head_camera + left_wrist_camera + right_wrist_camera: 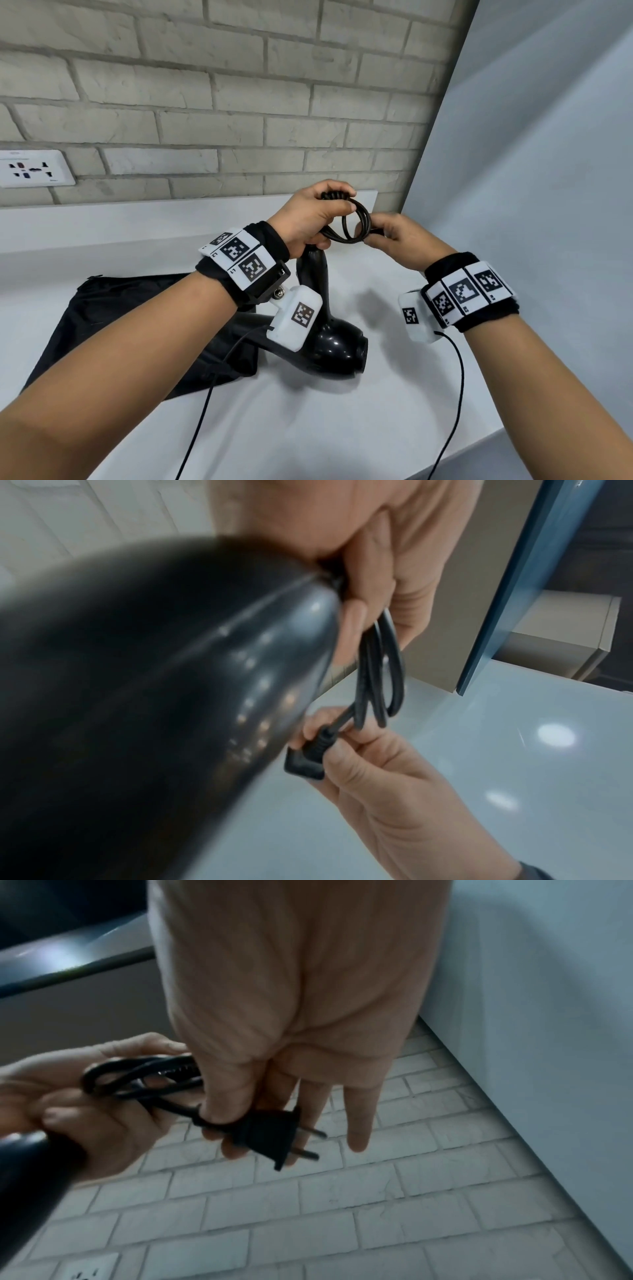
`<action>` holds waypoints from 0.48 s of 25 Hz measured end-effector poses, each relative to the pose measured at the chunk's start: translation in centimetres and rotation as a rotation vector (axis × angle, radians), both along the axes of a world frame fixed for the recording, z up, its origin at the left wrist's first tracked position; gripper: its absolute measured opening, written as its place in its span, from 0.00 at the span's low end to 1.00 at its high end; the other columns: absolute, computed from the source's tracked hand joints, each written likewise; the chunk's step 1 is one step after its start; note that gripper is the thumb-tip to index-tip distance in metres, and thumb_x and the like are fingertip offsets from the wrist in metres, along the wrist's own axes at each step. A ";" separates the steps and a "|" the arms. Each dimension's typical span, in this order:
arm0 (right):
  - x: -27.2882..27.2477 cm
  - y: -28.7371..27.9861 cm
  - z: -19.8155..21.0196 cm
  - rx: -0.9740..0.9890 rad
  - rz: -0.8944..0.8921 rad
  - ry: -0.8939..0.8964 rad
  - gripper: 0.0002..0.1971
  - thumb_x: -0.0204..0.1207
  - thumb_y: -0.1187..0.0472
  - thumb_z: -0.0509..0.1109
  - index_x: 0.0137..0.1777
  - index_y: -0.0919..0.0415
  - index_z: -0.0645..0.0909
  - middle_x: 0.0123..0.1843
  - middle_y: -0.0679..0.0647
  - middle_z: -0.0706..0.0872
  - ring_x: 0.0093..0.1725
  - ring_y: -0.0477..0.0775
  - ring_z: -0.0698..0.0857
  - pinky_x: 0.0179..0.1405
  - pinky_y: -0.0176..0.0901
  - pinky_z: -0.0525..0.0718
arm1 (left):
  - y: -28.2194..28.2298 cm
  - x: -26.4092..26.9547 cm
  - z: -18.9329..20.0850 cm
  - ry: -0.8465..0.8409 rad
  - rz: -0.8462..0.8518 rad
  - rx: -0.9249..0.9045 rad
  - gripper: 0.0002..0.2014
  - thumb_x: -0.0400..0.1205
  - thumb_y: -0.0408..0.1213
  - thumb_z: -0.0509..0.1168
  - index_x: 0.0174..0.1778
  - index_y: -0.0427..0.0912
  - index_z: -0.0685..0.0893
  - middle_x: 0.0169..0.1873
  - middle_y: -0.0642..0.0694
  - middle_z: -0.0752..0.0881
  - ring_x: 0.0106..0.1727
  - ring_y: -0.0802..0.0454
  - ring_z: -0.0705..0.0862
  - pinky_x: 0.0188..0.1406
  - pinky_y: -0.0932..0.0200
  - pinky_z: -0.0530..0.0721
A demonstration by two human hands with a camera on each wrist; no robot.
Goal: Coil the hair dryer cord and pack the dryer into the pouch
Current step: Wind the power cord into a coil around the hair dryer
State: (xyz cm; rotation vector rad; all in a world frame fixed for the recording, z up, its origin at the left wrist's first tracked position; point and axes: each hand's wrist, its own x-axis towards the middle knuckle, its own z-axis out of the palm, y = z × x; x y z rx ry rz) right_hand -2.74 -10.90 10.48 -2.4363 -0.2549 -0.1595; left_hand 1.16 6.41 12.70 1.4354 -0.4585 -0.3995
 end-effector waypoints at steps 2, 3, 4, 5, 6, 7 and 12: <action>0.0 -0.5 0.0 -0.051 -0.068 -0.034 0.11 0.77 0.72 0.60 0.52 0.64 0.82 0.44 0.54 0.80 0.48 0.53 0.78 0.50 0.40 0.75 | 0.1 -0.2 -0.1 -0.015 -0.038 0.025 0.11 0.78 0.26 0.65 0.37 0.49 0.80 0.14 0.58 0.69 0.12 0.61 0.59 0.14 0.74 0.59; 0.0 -0.7 0.2 -0.121 -0.109 -0.080 0.12 0.78 0.72 0.59 0.54 0.64 0.83 0.45 0.55 0.79 0.50 0.55 0.78 0.51 0.39 0.74 | 0.0 -0.4 -0.3 -0.014 -0.056 0.049 0.10 0.78 0.29 0.66 0.36 0.49 0.80 0.15 0.57 0.68 0.12 0.61 0.58 0.15 0.73 0.58; -0.1 -0.7 0.5 -0.219 -0.153 -0.123 0.14 0.78 0.71 0.58 0.56 0.61 0.83 0.46 0.57 0.80 0.53 0.58 0.78 0.54 0.42 0.75 | -0.1 -0.7 -0.4 -0.008 -0.067 0.075 0.08 0.78 0.34 0.67 0.35 0.50 0.81 0.16 0.55 0.65 0.13 0.61 0.57 0.16 0.72 0.57; -0.1 -0.6 1.0 -0.331 -0.197 -0.149 0.15 0.78 0.69 0.58 0.56 0.58 0.83 0.49 0.59 0.81 0.57 0.59 0.78 0.59 0.49 0.74 | -0.3 -1.0 -0.6 0.001 -0.069 0.095 0.06 0.78 0.39 0.68 0.34 0.50 0.83 0.17 0.54 0.62 0.13 0.60 0.56 0.17 0.71 0.55; -0.3 -0.4 1.5 -0.453 -0.240 -0.164 0.15 0.78 0.67 0.57 0.56 0.54 0.83 0.52 0.58 0.82 0.60 0.60 0.76 0.61 0.53 0.73 | -0.5 -1.3 -0.9 0.010 -0.062 0.113 0.07 0.78 0.43 0.68 0.34 0.50 0.84 0.16 0.54 0.60 0.13 0.60 0.55 0.17 0.70 0.54; -0.3 -0.1 1.9 -0.558 -0.274 -0.184 0.15 0.78 0.65 0.57 0.56 0.52 0.83 0.55 0.56 0.82 0.61 0.60 0.75 0.62 0.56 0.70 | -0.6 -1.4 -1.1 0.015 -0.048 0.127 0.07 0.77 0.45 0.68 0.34 0.49 0.84 0.14 0.55 0.60 0.13 0.60 0.54 0.17 0.70 0.53; -0.6 0.7 3.6 -0.713 -0.392 -0.487 0.11 0.74 0.67 0.61 0.49 0.56 0.84 0.52 0.57 0.84 0.60 0.64 0.76 0.55 0.58 0.70 | -1.6 -1.5 -0.9 -0.010 0.058 0.186 0.07 0.76 0.41 0.70 0.39 0.42 0.82 0.16 0.53 0.62 0.15 0.57 0.56 0.17 0.68 0.54</action>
